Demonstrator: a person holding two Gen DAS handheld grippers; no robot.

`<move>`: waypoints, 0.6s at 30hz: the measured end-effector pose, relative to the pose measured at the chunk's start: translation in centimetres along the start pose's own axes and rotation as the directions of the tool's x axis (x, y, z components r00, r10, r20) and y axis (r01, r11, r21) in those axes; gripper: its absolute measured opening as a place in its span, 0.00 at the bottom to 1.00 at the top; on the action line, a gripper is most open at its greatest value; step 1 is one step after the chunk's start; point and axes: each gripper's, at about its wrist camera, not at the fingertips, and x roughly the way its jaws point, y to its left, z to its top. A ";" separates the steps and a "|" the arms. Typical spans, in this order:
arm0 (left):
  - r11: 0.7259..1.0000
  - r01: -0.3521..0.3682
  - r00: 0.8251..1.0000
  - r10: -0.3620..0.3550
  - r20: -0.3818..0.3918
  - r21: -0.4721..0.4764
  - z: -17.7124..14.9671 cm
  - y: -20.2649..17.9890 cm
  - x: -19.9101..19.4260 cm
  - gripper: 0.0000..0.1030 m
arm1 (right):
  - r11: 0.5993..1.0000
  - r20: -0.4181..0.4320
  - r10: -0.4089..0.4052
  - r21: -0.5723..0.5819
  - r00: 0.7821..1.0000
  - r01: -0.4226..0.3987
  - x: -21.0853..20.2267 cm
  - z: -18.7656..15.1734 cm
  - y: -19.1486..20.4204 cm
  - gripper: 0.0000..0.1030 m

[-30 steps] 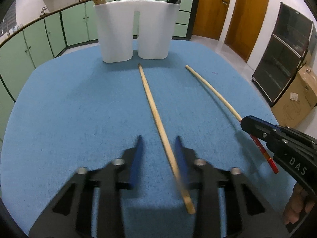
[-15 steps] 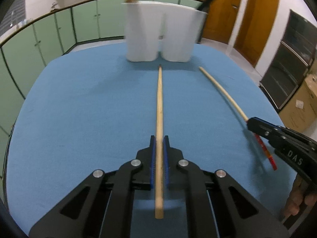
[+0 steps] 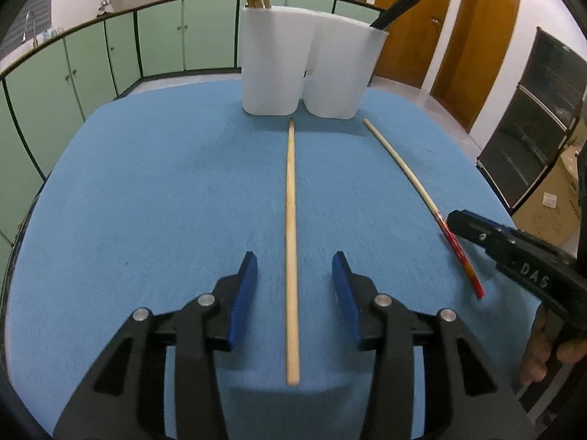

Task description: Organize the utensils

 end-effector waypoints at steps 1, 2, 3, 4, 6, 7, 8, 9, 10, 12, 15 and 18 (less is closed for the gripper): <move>1.000 -0.002 1.000 0.002 0.004 0.005 -0.5 0.1 -0.4 0.43 | 1.000 0.006 0.006 -0.005 1.000 -0.006 -0.5 -0.3 0.0 0.20; 1.000 -0.001 1.000 0.001 0.006 0.006 -0.9 0.1 -0.7 0.45 | 1.000 0.014 0.012 -0.014 1.000 -0.012 -1.2 -0.8 -0.1 0.22; 1.000 -0.001 1.000 0.001 0.006 0.008 -1.3 0.1 -1.0 0.46 | 1.000 0.017 0.011 -0.024 1.000 -0.011 -1.6 -1.2 -0.1 0.23; 1.000 -0.007 1.000 0.007 0.005 0.015 -1.9 0.2 -1.4 0.48 | 0.999 0.022 0.009 -0.041 1.000 -0.008 -2.2 -1.8 -0.1 0.24; 1.000 -0.016 1.000 0.016 0.003 0.023 -2.8 0.3 -2.0 0.51 | 0.998 0.026 0.009 -0.061 1.000 -0.007 -3.0 -2.7 -0.2 0.25; 1.000 -0.017 1.000 0.017 0.002 0.020 -3.1 0.3 -2.0 0.52 | 0.998 0.025 0.013 -0.065 1.000 -0.011 -3.3 -2.9 -0.2 0.26; 1.000 -0.016 1.000 0.016 0.003 0.014 -3.3 0.5 -2.3 0.53 | 0.997 0.023 0.017 -0.071 1.000 -0.016 -3.5 -3.2 -0.1 0.26; 1.000 -0.012 1.000 0.012 0.004 0.008 -3.5 0.7 -2.5 0.53 | 0.996 0.022 0.017 -0.083 1.000 -0.016 -3.6 -3.3 0.0 0.26; 1.000 -0.011 1.000 0.011 0.004 0.004 -3.6 0.8 -2.6 0.53 | 0.994 0.015 0.013 -0.107 1.000 -0.011 -3.7 -3.6 0.3 0.26; 1.000 -0.011 1.000 0.011 0.000 0.007 -3.9 0.8 -2.7 0.53 | 0.989 -0.006 0.009 -0.147 1.000 -0.009 -3.8 -4.2 0.8 0.26; 1.000 -0.015 1.000 0.015 -0.003 0.022 -4.0 0.6 -2.6 0.55 | 0.989 -0.015 0.013 -0.149 1.000 -0.015 -3.9 -4.7 0.8 0.26; 0.999 -0.021 1.000 0.022 -0.009 0.031 -4.1 0.5 -2.5 0.54 | 0.990 -0.030 0.015 -0.141 0.999 -0.019 -3.5 -4.6 0.6 0.26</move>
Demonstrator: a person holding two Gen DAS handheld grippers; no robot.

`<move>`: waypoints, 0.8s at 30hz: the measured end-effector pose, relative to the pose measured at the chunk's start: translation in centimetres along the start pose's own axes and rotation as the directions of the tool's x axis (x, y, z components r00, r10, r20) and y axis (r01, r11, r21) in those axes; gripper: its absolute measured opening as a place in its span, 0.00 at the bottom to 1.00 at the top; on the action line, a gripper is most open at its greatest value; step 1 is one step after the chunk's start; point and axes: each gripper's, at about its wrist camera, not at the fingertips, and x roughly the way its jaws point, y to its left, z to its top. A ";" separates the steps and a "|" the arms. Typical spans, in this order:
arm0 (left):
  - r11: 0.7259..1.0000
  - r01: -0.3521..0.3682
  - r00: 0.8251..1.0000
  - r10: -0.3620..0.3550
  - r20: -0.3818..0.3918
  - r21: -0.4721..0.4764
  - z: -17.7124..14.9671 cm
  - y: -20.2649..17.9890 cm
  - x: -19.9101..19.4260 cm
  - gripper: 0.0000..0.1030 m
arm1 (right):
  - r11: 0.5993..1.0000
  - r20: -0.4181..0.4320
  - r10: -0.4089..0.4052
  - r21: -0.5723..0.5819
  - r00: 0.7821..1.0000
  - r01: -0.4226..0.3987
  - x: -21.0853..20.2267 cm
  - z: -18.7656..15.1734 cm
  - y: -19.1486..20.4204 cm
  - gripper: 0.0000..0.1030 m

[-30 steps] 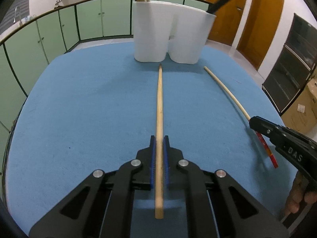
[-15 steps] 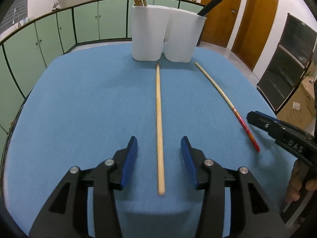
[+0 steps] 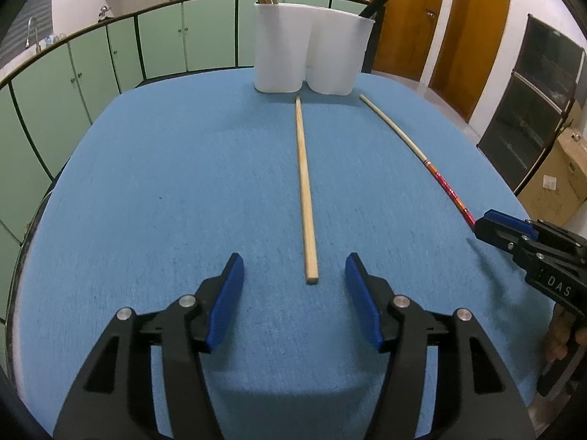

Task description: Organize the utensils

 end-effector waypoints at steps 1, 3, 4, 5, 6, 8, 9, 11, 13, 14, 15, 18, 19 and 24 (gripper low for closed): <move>1.000 -0.002 1.000 0.002 -0.001 0.002 0.1 0.0 0.1 0.54 | 1.000 -0.007 -0.001 0.001 1.000 0.001 0.2 0.0 0.0 0.26; 1.000 -0.007 1.000 0.007 -0.003 0.003 0.1 -0.1 0.1 0.54 | 1.000 -0.019 -0.003 -0.005 1.000 0.003 0.5 0.1 0.1 0.26; 1.000 -0.009 1.000 0.009 -0.003 0.003 0.1 -0.1 0.2 0.54 | 1.000 -0.021 -0.006 -0.010 1.000 0.006 0.6 0.1 0.1 0.26; 1.000 -0.010 1.000 0.010 -0.005 0.003 0.1 -0.2 0.2 0.53 | 1.000 -0.024 -0.011 -0.015 1.000 0.011 0.7 0.2 0.2 0.26; 1.000 -0.012 1.000 0.012 -0.005 0.003 0.1 -0.2 0.2 0.53 | 1.000 -0.025 -0.014 -0.018 1.000 0.013 0.8 0.2 0.3 0.26; 1.000 -0.016 1.000 0.016 -0.006 0.001 0.1 -0.4 0.3 0.53 | 1.000 -0.029 -0.021 -0.020 0.999 0.021 1.0 0.3 0.4 0.26; 1.000 -0.019 1.000 0.019 -0.007 -0.001 0.2 -0.4 0.3 0.53 | 1.000 -0.029 -0.023 -0.018 0.999 0.022 1.1 0.4 0.4 0.26; 1.000 -0.024 1.000 0.024 -0.006 -0.003 0.2 -0.5 0.4 0.49 | 0.999 -0.031 -0.033 -0.018 0.999 0.032 1.4 0.6 0.5 0.24; 0.999 -0.032 0.999 0.032 -0.005 -0.005 0.2 -0.6 0.4 0.43 | 0.999 -0.034 -0.040 -0.022 0.999 0.040 1.5 0.5 0.6 0.20; 0.999 -0.033 0.999 0.032 -0.004 -0.007 0.2 -0.6 0.4 0.36 | 0.999 -0.037 -0.048 -0.027 0.998 0.047 1.6 0.6 0.7 0.16; 0.999 -0.035 0.999 0.035 -0.004 -0.007 0.2 -0.6 0.4 0.33 | 0.998 -0.037 -0.051 -0.030 0.998 0.050 1.6 0.5 0.8 0.12; 0.999 -0.038 0.999 0.038 -0.003 -0.002 0.2 -0.9 0.4 0.11 | 0.997 -0.037 -0.062 -0.041 0.997 0.061 1.7 0.5 0.9 0.07; 0.999 -0.033 0.999 0.033 -0.006 -0.002 0.2 -1.1 0.4 0.06 | 0.997 -0.036 -0.069 -0.047 0.997 0.068 1.7 0.5 1.0 0.07; 0.999 -0.028 1.000 0.028 -0.004 -0.019 0.3 -1.0 0.2 0.06 | 0.996 -0.023 -0.072 -0.052 0.997 0.071 1.3 0.4 1.0 0.06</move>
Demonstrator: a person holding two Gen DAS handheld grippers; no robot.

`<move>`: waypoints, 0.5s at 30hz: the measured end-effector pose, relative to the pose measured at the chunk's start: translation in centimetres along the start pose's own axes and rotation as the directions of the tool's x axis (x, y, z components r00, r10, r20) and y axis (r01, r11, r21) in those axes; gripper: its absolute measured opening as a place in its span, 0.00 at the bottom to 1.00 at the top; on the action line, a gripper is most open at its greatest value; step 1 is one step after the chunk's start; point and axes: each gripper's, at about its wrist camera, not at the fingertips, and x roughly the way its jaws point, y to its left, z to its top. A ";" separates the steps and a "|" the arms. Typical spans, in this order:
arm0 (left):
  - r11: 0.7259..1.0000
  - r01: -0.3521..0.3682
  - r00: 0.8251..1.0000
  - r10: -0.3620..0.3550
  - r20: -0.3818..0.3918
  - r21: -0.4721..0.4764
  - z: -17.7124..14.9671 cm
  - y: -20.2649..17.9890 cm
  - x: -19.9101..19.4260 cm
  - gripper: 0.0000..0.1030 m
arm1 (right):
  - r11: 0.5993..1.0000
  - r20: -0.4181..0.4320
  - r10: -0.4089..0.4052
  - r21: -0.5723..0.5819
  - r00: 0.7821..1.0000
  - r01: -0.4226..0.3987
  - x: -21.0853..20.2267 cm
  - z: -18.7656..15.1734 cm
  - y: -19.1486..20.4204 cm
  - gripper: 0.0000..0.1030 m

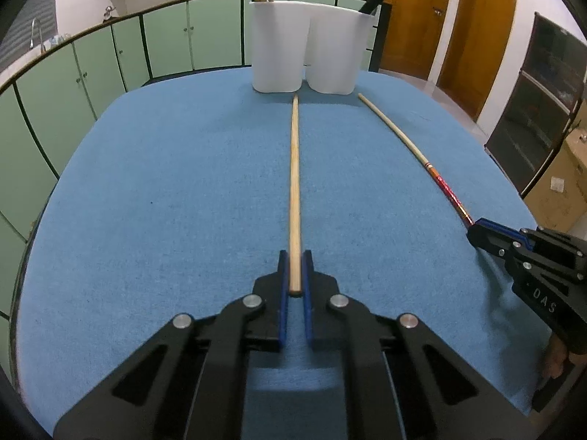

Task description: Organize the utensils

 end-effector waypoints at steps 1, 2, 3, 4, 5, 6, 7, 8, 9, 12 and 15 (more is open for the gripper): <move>1.000 0.001 1.000 -0.001 0.000 -0.001 0.1 0.0 -0.1 0.06 | 1.000 0.008 0.003 0.001 1.000 -0.003 -0.2 0.0 0.0 0.06; 1.000 0.001 1.000 -0.001 0.003 0.001 0.2 -0.1 -0.4 0.06 | 1.000 0.018 0.005 0.000 1.000 -0.005 -0.5 0.1 -0.1 0.06; 1.000 -0.001 1.000 0.001 0.011 0.005 0.4 -0.2 -0.8 0.06 | 1.000 0.032 0.005 -0.006 0.999 -0.005 -1.1 0.4 0.0 0.06; 1.000 -0.004 1.000 0.004 0.020 0.010 0.7 -0.3 -1.2 0.06 | 1.000 0.042 0.005 -0.011 0.999 -0.005 -1.5 0.6 0.0 0.06; 1.000 -0.006 1.000 0.006 0.030 0.015 1.0 -0.4 -1.6 0.06 | 1.000 0.055 0.006 -0.015 0.998 -0.005 -2.0 1.0 0.0 0.06; 1.000 -0.006 0.999 0.006 0.040 0.017 1.3 -0.5 -1.9 0.06 | 1.000 0.064 0.007 -0.018 0.998 -0.006 -2.5 1.2 0.0 0.06; 1.000 -0.006 0.998 0.004 0.058 0.019 1.9 -0.5 -2.7 0.06 | 1.000 0.077 0.009 -0.022 0.997 -0.007 -3.1 1.6 0.0 0.06; 1.000 -0.004 0.998 0.003 0.070 0.019 2.2 -0.5 -3.3 0.06 | 1.000 0.092 0.010 -0.028 0.996 -0.007 -3.8 2.0 0.0 0.06; 1.000 -0.004 0.996 0.002 0.087 0.020 2.6 -0.5 -4.0 0.06 | 0.999 0.105 0.010 -0.032 0.994 -0.007 -4.3 2.3 0.0 0.06; 1.000 -0.001 0.991 -0.002 0.132 0.023 3.6 -0.4 -5.8 0.06 | 0.999 0.155 0.012 -0.040 0.988 -0.006 -6.5 3.4 -0.4 0.06; 1.000 -0.002 0.982 -0.004 0.189 0.031 4.7 -0.5 -8.1 0.06 | 0.999 0.198 0.021 -0.041 0.980 -0.013 -8.3 4.5 -1.0 0.06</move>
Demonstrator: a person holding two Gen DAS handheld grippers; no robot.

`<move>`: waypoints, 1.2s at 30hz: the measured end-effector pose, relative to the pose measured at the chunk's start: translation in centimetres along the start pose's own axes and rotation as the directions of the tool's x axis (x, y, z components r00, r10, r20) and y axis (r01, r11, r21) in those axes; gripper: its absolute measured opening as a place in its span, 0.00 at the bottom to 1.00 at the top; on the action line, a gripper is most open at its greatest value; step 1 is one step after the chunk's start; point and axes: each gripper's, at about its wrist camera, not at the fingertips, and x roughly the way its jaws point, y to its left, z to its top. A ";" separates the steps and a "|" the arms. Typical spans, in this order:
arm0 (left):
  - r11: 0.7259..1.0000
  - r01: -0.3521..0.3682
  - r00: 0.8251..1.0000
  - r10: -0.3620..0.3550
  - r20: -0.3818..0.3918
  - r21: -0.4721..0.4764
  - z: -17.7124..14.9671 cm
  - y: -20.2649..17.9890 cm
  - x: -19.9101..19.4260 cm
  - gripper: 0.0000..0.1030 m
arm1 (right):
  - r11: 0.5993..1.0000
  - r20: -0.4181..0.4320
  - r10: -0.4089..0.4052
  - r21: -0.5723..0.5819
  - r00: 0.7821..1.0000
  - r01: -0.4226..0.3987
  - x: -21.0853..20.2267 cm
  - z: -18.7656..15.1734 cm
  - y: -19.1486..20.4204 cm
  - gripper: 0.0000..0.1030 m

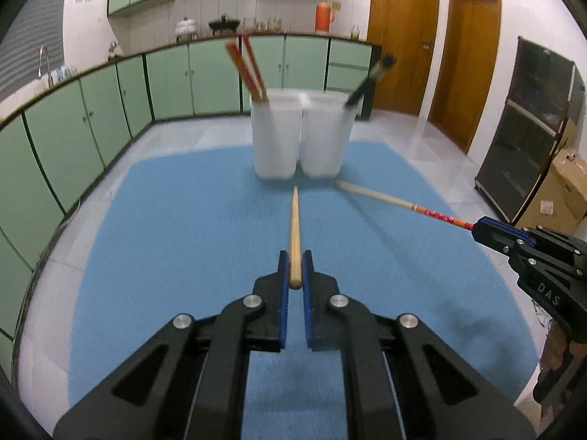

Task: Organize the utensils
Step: 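Carry both chopsticks into the white holder and open both tools to release them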

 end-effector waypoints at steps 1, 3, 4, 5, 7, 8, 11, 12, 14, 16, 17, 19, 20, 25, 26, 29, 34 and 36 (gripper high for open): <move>1.000 0.002 1.000 -0.002 0.014 0.003 0.4 -0.1 -0.5 0.06 | 1.000 0.011 0.003 0.002 1.000 -0.003 -0.4 0.4 -0.1 0.06; 1.000 0.005 0.999 -0.005 0.042 0.008 1.2 -0.3 -1.4 0.06 | 1.000 0.038 0.011 0.007 0.999 -0.011 -1.2 1.5 -0.4 0.06; 1.000 0.008 0.998 -0.009 0.059 0.011 1.8 -0.4 -1.9 0.06 | 1.000 0.049 0.015 0.007 0.999 -0.015 -1.6 1.9 -0.3 0.06; 1.000 0.010 0.997 -0.011 0.073 0.015 2.2 -0.5 -2.3 0.06 | 1.000 0.066 0.021 0.009 0.998 -0.022 -2.1 2.5 -0.5 0.06; 1.000 0.012 0.995 -0.014 0.100 0.021 3.0 -0.7 -3.0 0.06 | 0.999 0.089 0.035 0.016 0.995 -0.037 -2.7 3.6 -0.6 0.06; 1.000 0.014 0.993 -0.017 0.113 0.023 3.4 -0.8 -3.4 0.06 | 0.999 0.102 0.044 0.019 0.994 -0.046 -3.0 4.3 -0.7 0.06; 0.999 0.019 0.989 -0.024 0.146 0.032 4.5 -1.2 -4.3 0.06 | 0.998 0.131 0.062 0.020 0.989 -0.065 -3.7 5.6 -0.7 0.06; 0.999 0.023 0.988 -0.028 0.154 0.034 4.9 -1.2 -4.5 0.06 | 0.997 0.136 0.069 0.019 0.988 -0.072 -3.9 5.9 -0.8 0.06; 0.999 0.029 0.985 -0.035 0.167 0.037 5.4 -1.3 -4.8 0.06 | 0.995 0.146 0.090 0.021 0.985 -0.094 -4.2 6.9 -1.0 0.06; 0.999 0.034 0.983 -0.041 0.178 0.041 6.0 -1.5 -5.0 0.06 | 0.994 0.153 0.101 0.017 0.983 -0.105 -4.6 7.7 -0.9 0.06; 0.998 0.036 0.982 -0.044 0.183 0.043 6.3 -1.5 -5.1 0.06 | 0.994 0.156 0.104 0.010 0.982 -0.107 -4.7 8.0 -0.9 0.06; 0.998 0.047 0.980 -0.054 0.192 0.042 6.8 -1.6 -5.3 0.06 | 0.994 0.162 0.108 -0.005 0.981 -0.109 -4.9 8.7 -0.6 0.06; 0.998 0.051 0.979 -0.058 0.195 0.041 7.0 -1.6 -5.4 0.06 | 0.994 0.163 0.111 -0.011 0.980 -0.110 -4.9 9.0 -0.5 0.05; 0.997 0.071 0.974 -0.076 0.214 0.031 8.1 -1.1 -6.0 0.06 | 0.992 0.166 0.126 -0.045 0.978 -0.120 -4.9 10.3 0.2 0.05; 0.997 0.075 0.972 -0.079 0.220 0.029 8.4 -0.9 -6.2 0.06 | 0.991 0.169 0.128 -0.053 0.977 -0.120 -5.0 10.6 0.4 0.05; 0.997 0.077 0.967 -0.082 0.240 0.029 9.1 -0.4 -6.7 0.06 | 0.990 0.177 0.132 -0.068 0.975 -0.122 -5.2 11.3 0.6 0.05; 0.997 0.070 0.957 -0.077 0.279 0.036 10.7 -0.2 -7.4 0.06 | 0.987 0.207 0.144 -0.095 0.968 -0.126 -5.4 13.3 1.2 0.05; 0.997 0.066 0.952 -0.074 0.297 0.039 11.2 -0.2 -7.8 0.06 | 0.987 0.223 0.146 -0.105 0.964 -0.125 -5.5 14.3 1.3 0.05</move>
